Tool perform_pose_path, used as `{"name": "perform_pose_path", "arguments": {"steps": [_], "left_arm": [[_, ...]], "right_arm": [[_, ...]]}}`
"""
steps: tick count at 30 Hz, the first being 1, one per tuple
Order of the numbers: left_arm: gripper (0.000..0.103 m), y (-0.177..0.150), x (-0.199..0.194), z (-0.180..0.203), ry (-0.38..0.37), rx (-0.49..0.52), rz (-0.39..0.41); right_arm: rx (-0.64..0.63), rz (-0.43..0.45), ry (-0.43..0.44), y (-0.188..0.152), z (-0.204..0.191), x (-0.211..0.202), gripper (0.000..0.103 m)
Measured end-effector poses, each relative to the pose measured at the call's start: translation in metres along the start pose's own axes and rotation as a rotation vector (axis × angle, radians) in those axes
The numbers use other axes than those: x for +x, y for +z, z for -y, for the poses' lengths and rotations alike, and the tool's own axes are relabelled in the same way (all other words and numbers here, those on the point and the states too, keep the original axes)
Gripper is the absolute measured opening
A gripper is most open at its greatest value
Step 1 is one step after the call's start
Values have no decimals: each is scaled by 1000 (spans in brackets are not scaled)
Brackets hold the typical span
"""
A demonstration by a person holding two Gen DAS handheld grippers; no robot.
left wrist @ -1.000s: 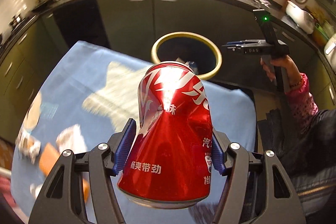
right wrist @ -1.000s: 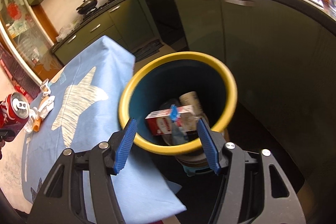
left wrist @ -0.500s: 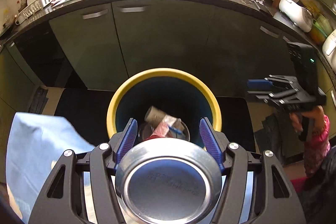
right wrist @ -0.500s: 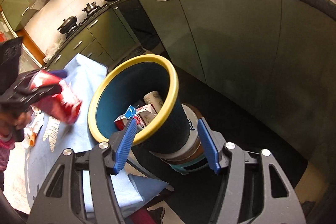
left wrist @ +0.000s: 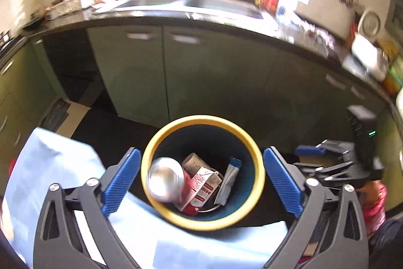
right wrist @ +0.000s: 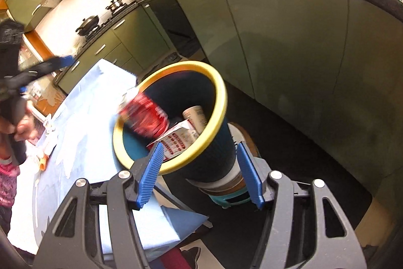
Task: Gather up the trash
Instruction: 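Grasp the white cloth with the right tool and lift it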
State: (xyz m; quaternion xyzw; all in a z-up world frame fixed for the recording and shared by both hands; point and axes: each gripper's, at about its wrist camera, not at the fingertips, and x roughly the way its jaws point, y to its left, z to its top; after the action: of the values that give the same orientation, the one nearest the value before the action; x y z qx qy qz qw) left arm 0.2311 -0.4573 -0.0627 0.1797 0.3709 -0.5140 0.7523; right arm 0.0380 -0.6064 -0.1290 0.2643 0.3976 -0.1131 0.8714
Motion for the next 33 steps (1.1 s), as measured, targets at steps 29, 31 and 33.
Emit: {"name": "perform_pose_path", "arguments": {"steps": [29,31,33], "left_arm": [[98,-366,-302,-71,669,-553,208],[98,-370,-301,-72,662,-558,208],[98,-374,-300,-73,646,-563,208]], "right_arm": [[-759,-244,372,-22,-396,112,61],[-776,-271,375,-25,-419,124,61],[-788,-285,331,-26,-438,141,61]]}}
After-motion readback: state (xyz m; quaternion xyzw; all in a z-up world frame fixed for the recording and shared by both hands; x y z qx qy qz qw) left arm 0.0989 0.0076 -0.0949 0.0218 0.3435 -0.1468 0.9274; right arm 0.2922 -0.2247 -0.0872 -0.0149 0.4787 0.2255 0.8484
